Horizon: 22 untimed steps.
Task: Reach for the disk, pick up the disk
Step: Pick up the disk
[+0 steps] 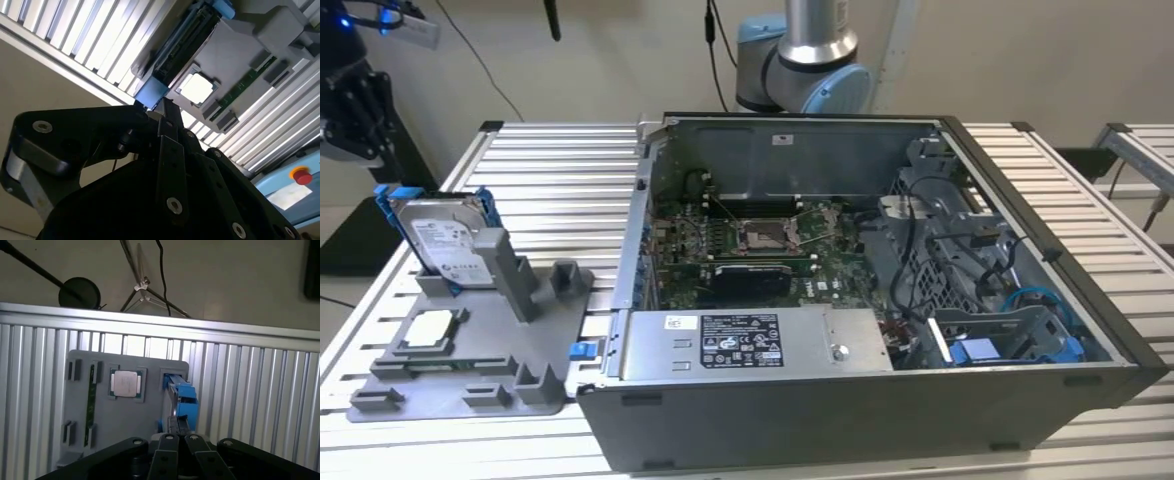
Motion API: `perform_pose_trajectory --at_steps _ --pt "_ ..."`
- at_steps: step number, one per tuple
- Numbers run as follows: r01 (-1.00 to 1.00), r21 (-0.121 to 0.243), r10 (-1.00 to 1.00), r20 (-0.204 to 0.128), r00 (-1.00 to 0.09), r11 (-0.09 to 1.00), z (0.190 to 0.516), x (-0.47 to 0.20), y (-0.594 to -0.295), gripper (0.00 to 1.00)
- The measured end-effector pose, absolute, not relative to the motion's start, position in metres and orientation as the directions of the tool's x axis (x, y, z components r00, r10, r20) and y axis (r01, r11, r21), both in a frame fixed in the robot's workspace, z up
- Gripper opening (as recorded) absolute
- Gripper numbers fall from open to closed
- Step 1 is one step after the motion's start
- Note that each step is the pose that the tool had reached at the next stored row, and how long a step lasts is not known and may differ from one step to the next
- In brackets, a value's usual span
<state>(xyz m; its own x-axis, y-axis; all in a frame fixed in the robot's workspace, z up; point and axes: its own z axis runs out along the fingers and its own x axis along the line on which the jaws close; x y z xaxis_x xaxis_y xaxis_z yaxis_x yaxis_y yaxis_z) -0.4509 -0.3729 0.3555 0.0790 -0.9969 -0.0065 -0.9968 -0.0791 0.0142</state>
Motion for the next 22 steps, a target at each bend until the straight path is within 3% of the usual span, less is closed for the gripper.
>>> perform_pose_trajectory --at_steps 8,9,22 --pt "-0.996 0.009 -0.996 -0.006 0.088 -0.088 0.3539 -0.4508 -0.3724 0.0" --pt "-0.996 0.009 -0.996 -0.006 0.088 -0.088 0.3538 -0.4508 -0.3724 1.0" --pt "-0.996 0.009 -0.996 -0.006 0.088 -0.088 0.3455 -0.4508 -0.3692 1.0"
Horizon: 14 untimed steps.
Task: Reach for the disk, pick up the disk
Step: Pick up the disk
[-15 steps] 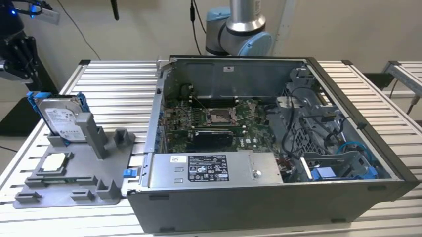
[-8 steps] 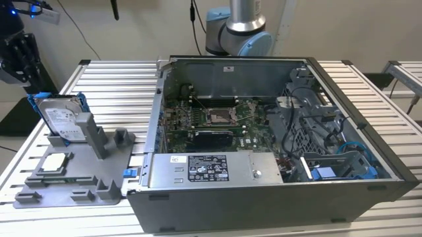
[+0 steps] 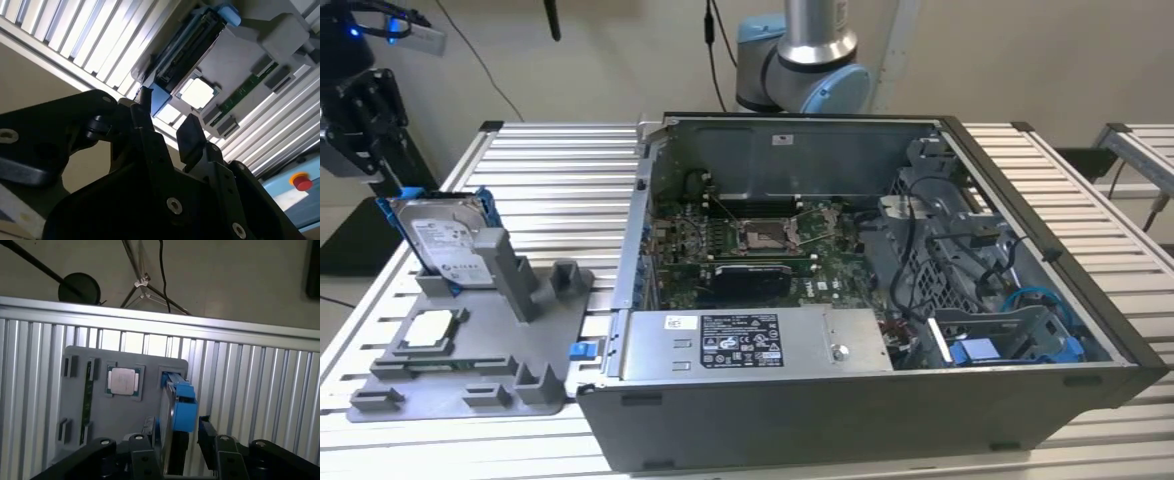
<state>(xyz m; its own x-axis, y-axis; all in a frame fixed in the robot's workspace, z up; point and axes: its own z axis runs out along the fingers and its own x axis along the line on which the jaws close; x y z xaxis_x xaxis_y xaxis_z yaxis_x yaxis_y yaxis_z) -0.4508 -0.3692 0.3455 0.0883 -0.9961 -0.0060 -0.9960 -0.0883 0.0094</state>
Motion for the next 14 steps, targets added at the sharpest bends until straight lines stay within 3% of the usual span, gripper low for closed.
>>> perform_pose_trajectory --at_steps 14 --pt "-0.996 0.01 -0.996 -0.006 0.087 -0.087 0.318 -0.451 -0.367 1.0"
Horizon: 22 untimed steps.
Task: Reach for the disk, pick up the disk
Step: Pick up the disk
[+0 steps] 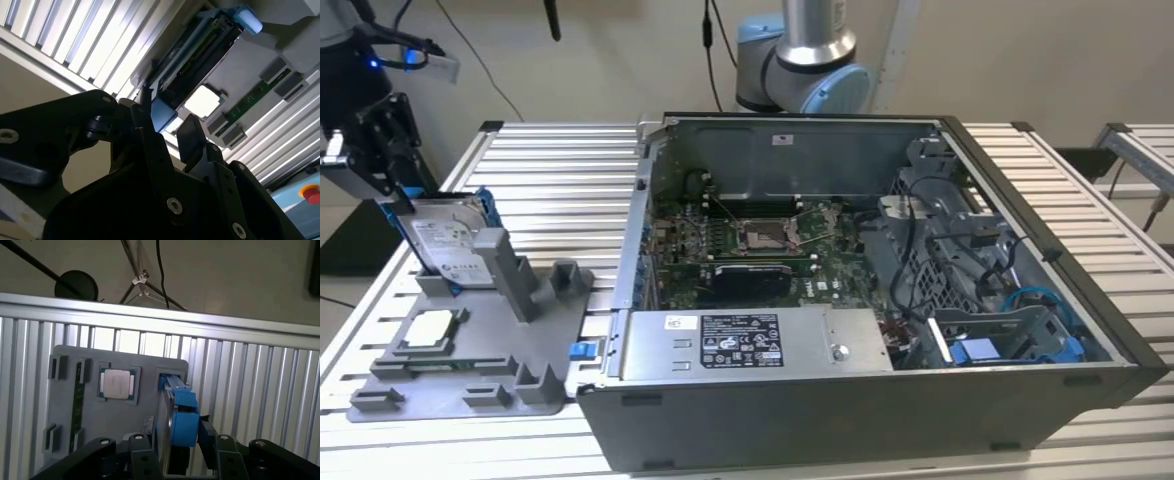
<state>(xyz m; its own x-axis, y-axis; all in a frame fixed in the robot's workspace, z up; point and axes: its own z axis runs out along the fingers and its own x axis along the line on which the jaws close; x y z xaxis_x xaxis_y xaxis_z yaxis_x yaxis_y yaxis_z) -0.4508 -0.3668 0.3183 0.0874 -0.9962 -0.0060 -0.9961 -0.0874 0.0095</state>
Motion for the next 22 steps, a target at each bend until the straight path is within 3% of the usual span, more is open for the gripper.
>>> perform_pose_trajectory --at_steps 22 --pt "-0.996 0.009 -0.996 -0.006 0.086 -0.087 0.302 -0.451 -0.366 1.0"
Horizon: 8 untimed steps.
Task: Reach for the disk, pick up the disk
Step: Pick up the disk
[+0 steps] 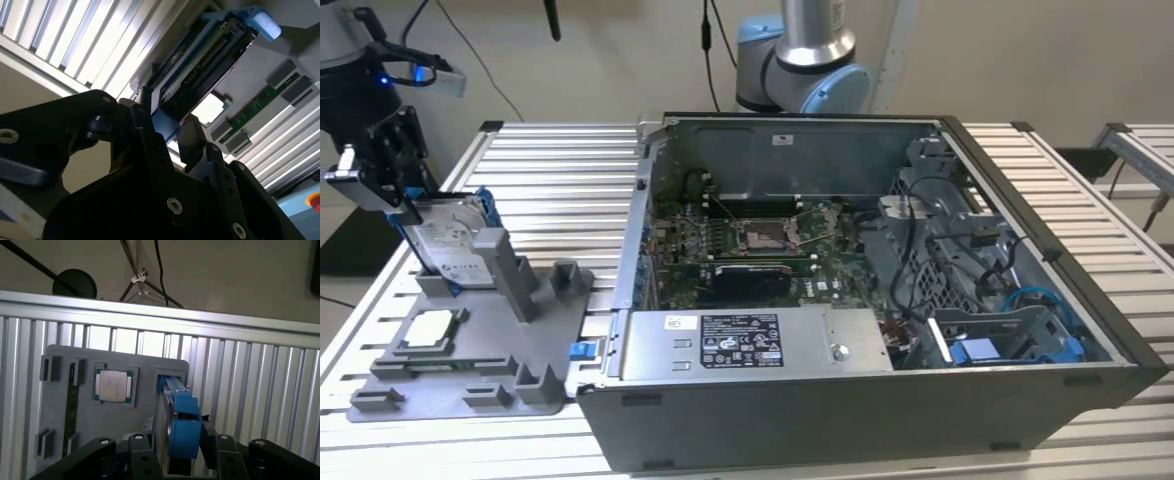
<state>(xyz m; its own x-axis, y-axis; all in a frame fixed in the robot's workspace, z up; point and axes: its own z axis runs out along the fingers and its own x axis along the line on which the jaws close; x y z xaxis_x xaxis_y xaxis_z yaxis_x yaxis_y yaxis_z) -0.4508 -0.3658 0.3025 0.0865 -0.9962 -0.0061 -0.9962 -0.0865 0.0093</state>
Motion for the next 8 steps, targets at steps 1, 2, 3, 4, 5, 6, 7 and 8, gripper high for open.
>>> perform_pose_trajectory --at_steps 1,2,3,4,5,6,7,8 --pt "-0.996 0.009 -0.996 -0.006 0.086 -0.087 0.3017 -0.4508 -0.3658 1.0" --pt "-0.996 0.009 -0.996 -0.006 0.086 -0.087 0.3007 -0.4508 -0.3658 1.0" --pt "-0.996 0.009 -0.996 -0.006 0.086 -0.086 0.2995 -0.4508 -0.3657 1.0" --pt "-0.996 0.009 -0.996 -0.006 0.086 -0.086 0.2983 -0.4508 -0.3657 1.0" --pt "-0.996 0.009 -0.996 -0.006 0.086 -0.087 0.2971 -0.4508 -0.3656 1.0" --pt "-0.996 0.009 -0.996 -0.006 0.086 -0.086 0.2956 -0.4508 -0.3656 1.0" --pt "-0.996 0.009 -0.996 -0.006 0.086 -0.086 0.2942 -0.4509 -0.3656 1.0" --pt "-0.996 0.009 -0.996 -0.006 0.085 -0.085 0.2928 -0.451 -0.3655 1.0"
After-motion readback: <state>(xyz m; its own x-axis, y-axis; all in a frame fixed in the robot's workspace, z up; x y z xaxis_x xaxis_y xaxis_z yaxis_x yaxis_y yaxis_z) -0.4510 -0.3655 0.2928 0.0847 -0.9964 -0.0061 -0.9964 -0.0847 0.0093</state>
